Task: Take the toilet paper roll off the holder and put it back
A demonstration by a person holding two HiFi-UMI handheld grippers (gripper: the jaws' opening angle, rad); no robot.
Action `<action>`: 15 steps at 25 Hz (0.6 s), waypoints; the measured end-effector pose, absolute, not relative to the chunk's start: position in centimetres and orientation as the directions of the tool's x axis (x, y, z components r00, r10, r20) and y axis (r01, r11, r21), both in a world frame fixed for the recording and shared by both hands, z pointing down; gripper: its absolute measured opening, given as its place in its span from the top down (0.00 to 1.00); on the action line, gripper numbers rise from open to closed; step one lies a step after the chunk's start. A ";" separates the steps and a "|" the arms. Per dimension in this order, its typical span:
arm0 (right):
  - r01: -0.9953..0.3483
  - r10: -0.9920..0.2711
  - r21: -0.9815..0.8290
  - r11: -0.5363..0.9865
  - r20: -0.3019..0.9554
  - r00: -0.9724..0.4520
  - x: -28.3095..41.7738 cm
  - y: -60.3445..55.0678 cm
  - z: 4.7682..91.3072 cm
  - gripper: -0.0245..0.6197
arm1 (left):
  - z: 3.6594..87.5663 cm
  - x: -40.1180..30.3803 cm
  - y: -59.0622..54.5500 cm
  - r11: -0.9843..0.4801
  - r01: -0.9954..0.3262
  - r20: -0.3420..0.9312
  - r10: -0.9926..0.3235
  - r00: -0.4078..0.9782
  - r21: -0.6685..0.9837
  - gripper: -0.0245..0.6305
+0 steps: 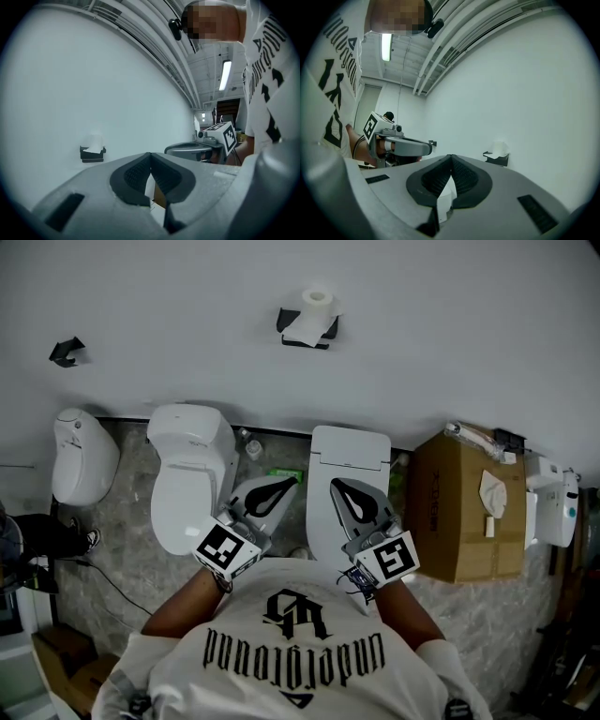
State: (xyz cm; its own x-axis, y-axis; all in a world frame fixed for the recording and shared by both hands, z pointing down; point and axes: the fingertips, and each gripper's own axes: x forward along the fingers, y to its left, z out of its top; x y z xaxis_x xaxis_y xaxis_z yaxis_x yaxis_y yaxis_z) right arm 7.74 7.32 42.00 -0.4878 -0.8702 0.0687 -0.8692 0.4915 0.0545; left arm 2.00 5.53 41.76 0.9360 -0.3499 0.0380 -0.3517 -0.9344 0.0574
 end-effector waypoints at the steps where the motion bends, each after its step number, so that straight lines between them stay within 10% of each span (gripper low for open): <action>1: -0.871 -0.872 0.049 0.489 0.069 -0.485 7.6 7.5 42.0 0.94 | 41.7 1.8 5.8 -0.936 -0.348 0.041 -0.346 0.937 0.056 0.94; 15: -0.851 -0.850 0.010 0.525 0.064 -0.523 4.3 8.9 42.5 0.94 | 42.2 -0.7 7.4 -0.927 -0.369 0.043 -0.367 0.929 0.068 0.94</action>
